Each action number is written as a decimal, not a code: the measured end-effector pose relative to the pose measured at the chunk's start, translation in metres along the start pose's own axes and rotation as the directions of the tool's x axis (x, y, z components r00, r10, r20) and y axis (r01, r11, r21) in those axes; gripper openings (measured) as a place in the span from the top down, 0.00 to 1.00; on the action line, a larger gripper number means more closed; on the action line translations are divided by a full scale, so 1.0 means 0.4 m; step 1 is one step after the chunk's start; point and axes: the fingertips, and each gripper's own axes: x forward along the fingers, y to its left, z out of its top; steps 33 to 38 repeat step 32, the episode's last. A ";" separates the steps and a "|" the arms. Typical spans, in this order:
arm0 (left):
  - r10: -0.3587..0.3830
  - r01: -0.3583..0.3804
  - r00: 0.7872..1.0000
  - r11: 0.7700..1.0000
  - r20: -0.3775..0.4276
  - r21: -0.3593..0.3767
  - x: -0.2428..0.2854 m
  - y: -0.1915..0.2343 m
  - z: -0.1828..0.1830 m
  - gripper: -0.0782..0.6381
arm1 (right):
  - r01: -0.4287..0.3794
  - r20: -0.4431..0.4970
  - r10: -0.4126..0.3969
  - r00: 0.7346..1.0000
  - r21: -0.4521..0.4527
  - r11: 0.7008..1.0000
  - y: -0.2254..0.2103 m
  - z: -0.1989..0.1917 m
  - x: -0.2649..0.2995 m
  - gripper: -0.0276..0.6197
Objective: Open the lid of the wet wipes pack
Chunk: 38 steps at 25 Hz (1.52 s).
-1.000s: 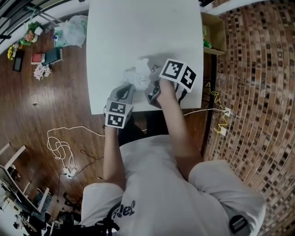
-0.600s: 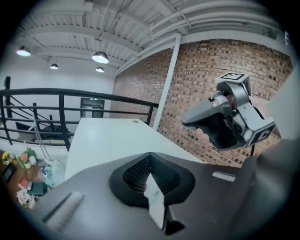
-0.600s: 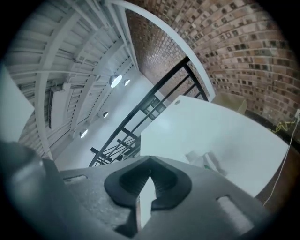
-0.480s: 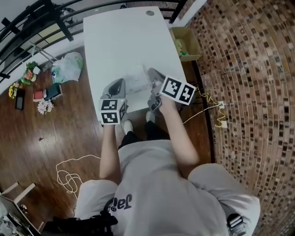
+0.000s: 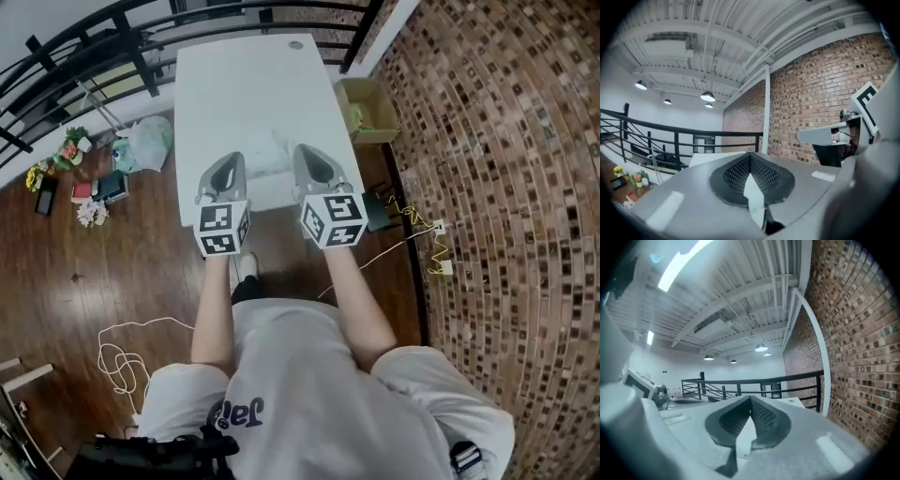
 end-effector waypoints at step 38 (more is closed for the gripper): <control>0.344 -0.354 0.929 0.934 0.136 0.058 -0.524 -0.315 0.058 0.87 | -0.012 -0.020 0.011 1.000 -0.026 1.000 0.022 -0.041 -0.512 0.98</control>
